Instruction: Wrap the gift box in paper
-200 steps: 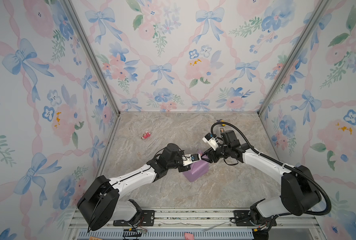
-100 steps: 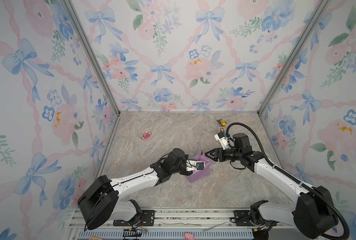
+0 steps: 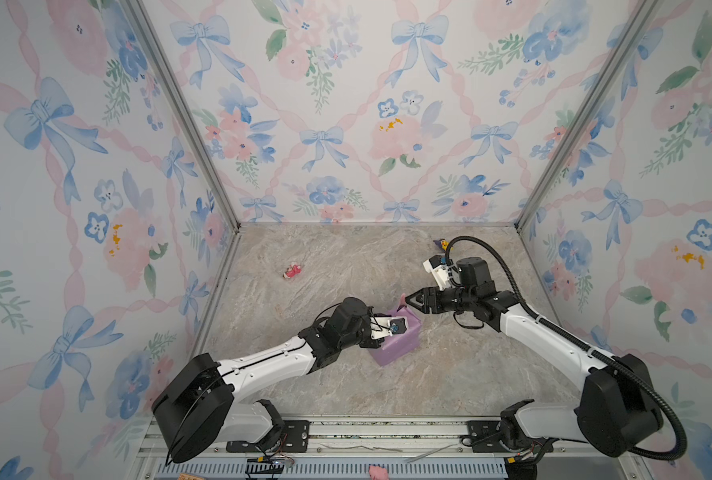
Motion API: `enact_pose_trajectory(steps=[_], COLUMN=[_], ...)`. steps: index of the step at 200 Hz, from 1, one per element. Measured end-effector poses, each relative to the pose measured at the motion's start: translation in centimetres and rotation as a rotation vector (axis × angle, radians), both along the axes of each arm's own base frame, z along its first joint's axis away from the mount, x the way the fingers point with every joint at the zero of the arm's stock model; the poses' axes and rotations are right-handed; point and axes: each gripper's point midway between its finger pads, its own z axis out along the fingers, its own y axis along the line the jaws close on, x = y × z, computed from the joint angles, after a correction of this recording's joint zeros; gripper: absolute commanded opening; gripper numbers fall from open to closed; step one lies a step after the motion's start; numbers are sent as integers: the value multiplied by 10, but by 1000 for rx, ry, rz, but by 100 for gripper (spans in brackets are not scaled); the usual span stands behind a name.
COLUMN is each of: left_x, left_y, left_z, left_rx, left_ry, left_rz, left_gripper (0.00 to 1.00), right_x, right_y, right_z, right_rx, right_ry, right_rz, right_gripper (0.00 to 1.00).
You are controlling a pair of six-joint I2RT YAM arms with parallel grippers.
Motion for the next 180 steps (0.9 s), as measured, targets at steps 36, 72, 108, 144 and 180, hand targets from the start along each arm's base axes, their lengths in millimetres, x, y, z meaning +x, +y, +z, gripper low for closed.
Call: enact_pose_trajectory(steps=[36,72,108,144,180], left_x=[22,28,26,26,23], left_y=[16,26,41,67,93], left_z=[10,34,51,48,39], left_rx=[-116,-271,-411,-524,-646], left_ry=[79,151,224,315,381], left_rz=[116,163,208,321,457], left_gripper=[38,55,60,63,63], right_x=[-9,-16,-15,-15,-14], right_y=[4,5,7,7,7], right_z=[-22,-41,-40,-40,-40], right_rx=[-82,-147,-164,-170,-172], right_ry=[3,7,-33,-53,-65], right_rz=[62,113,142,157,165], right_gripper=[59,58,58,58,57])
